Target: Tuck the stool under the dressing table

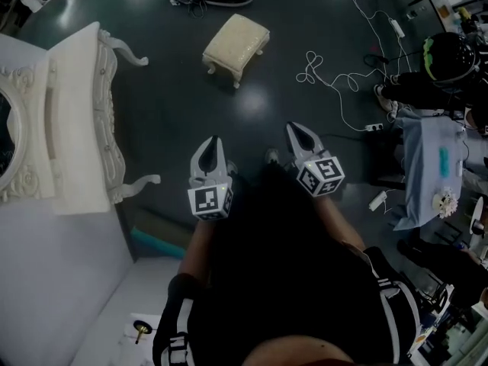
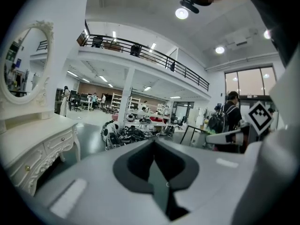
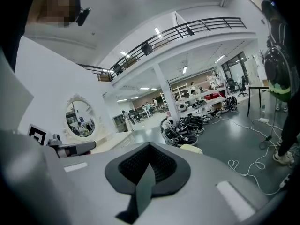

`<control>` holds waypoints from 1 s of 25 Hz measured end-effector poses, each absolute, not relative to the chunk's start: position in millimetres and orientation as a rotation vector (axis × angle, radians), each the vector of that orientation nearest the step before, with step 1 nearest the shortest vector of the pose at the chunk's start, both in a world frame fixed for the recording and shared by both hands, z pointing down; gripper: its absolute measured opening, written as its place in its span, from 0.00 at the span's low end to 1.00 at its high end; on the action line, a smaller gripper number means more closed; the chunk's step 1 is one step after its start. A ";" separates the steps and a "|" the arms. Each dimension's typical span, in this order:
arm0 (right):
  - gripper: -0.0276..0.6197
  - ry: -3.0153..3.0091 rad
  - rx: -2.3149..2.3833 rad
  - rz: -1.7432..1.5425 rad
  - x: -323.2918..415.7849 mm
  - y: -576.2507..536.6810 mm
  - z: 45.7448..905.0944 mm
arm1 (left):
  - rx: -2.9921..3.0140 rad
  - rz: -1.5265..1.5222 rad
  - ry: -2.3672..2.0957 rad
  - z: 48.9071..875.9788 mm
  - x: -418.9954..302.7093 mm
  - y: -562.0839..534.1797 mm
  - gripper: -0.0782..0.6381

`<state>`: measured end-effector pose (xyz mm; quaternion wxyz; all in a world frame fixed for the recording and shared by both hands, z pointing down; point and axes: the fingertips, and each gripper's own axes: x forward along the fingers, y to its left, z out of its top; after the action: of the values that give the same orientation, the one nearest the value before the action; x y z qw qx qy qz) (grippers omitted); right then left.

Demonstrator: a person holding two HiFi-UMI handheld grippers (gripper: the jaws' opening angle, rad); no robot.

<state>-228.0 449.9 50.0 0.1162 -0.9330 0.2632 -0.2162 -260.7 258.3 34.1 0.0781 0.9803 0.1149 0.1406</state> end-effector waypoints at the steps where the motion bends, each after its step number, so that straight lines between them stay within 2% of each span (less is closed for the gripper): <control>1: 0.04 0.770 -2.743 -0.637 -230.4 447.8 50.6 | 2.936 0.420 0.360 36.0 -261.5 257.4 0.12; 10: 0.04 0.734 -2.771 -0.669 -223.9 461.6 60.7 | 2.910 0.431 0.413 49.6 -237.4 263.5 0.12; 25: 0.04 0.927 -2.734 -0.670 -85.5 514.2 76.0 | 2.904 0.463 0.290 47.5 -112.6 346.6 0.12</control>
<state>-85.5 514.2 76.0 0.0889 -0.9188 0.3116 -0.2253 -112.6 346.6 47.5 0.0930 0.9785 0.0978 0.1558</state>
